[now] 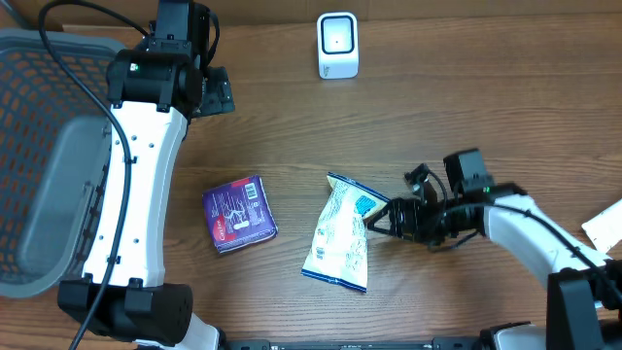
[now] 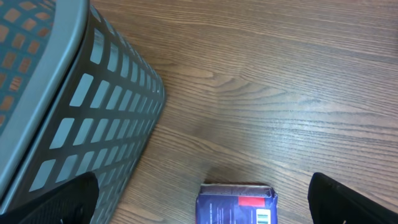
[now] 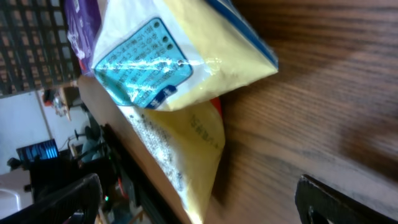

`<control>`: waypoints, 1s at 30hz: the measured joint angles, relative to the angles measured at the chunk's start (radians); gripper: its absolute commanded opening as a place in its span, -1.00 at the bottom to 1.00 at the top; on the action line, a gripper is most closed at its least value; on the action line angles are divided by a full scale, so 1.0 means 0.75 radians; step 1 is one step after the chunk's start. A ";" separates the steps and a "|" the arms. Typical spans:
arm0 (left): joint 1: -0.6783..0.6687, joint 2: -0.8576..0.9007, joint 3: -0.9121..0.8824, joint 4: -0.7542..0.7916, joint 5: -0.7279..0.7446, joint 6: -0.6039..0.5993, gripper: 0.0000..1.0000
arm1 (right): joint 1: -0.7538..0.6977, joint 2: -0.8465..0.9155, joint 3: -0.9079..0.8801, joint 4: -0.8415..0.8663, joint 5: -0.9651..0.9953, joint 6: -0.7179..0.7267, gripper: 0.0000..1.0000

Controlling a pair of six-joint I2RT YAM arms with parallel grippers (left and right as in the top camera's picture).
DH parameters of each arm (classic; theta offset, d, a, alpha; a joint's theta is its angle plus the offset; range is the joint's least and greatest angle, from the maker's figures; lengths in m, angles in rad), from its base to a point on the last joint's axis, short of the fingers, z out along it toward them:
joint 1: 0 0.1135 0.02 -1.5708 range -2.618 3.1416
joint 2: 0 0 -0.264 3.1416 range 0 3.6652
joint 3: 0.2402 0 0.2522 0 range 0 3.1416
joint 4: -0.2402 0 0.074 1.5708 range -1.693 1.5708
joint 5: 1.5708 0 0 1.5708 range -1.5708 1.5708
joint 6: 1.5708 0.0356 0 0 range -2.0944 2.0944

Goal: Scan the item barcode

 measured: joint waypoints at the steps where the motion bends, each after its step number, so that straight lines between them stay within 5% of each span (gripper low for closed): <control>1: 0.000 0.000 0.000 0.000 0.003 0.000 1.00 | 0.000 0.000 -0.036 0.074 -0.008 0.001 1.00; 11: 0.000 0.000 0.000 0.000 0.028 -0.003 1.00 | 0.058 -0.001 -0.192 0.484 -0.066 0.114 1.00; 25: 0.000 0.000 0.000 -0.001 0.033 -0.004 1.00 | 0.307 0.104 -0.193 0.892 0.070 0.547 0.99; 28: 0.000 0.000 0.000 0.000 0.033 -0.003 1.00 | 0.307 0.164 -0.193 0.928 0.080 0.610 0.63; 29: 0.000 0.000 0.000 0.000 0.033 -0.003 1.00 | 0.306 0.178 -0.192 0.936 0.076 0.626 0.37; 30: 0.000 0.000 0.000 0.000 0.033 -0.004 1.00 | 0.307 0.196 -0.187 0.940 0.082 0.649 -0.12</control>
